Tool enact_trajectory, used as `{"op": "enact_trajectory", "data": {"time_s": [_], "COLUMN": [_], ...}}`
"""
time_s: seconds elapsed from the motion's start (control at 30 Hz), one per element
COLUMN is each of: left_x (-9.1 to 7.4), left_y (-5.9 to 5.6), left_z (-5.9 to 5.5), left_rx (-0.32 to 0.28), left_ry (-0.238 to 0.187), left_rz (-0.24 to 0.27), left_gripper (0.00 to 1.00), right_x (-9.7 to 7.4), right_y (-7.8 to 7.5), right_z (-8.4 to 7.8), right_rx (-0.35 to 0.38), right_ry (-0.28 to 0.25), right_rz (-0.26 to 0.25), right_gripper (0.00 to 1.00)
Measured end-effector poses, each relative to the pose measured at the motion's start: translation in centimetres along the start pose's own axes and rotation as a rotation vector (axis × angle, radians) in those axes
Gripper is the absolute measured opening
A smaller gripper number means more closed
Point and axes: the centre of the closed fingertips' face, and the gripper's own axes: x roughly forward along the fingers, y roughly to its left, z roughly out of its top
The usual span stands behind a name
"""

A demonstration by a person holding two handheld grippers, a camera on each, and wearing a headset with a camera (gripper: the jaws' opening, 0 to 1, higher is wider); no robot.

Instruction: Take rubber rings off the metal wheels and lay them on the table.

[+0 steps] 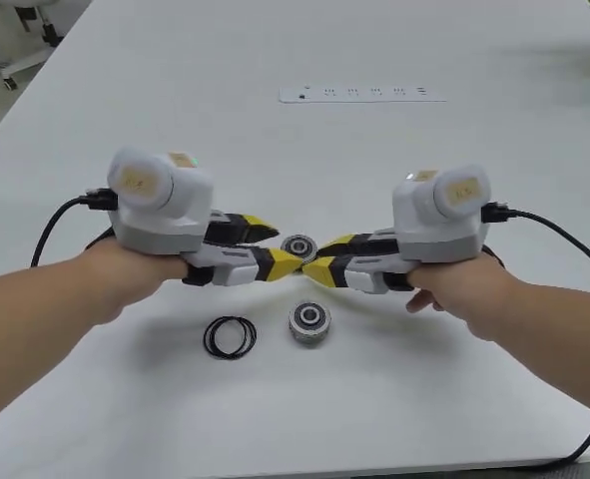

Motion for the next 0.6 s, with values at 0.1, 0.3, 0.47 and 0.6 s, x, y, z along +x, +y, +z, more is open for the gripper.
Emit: {"op": "enact_trajectory", "data": {"time_s": [0.1, 0.3, 0.47, 0.6], "left_x": [0.3, 0.9, 1.3, 1.5], "left_y": [0.0, 0.0, 0.1, 0.0], "left_z": [0.0, -0.1, -0.1, -0.3], "left_rx": [0.004, 0.020, 0.027, 0.053], "left_ry": [0.005, 0.019, 0.026, 0.049], "left_rz": [-0.001, -0.003, 0.003, 0.009], "left_gripper": [0.31, 0.27, 0.22, 0.19], "right_x": [0.0, 0.0, 0.0, -0.1], "right_y": [-0.1, -0.1, -0.1, 0.0], "right_z": [0.0, -0.1, 0.0, 0.0], "right_rx": [0.002, 0.006, 0.009, 0.009], "right_ry": [-0.001, -0.004, -0.011, -0.013], "right_rz": [-0.002, -0.003, -0.004, -0.005], "right_gripper": [0.16, 0.15, 0.15, 0.15]}}
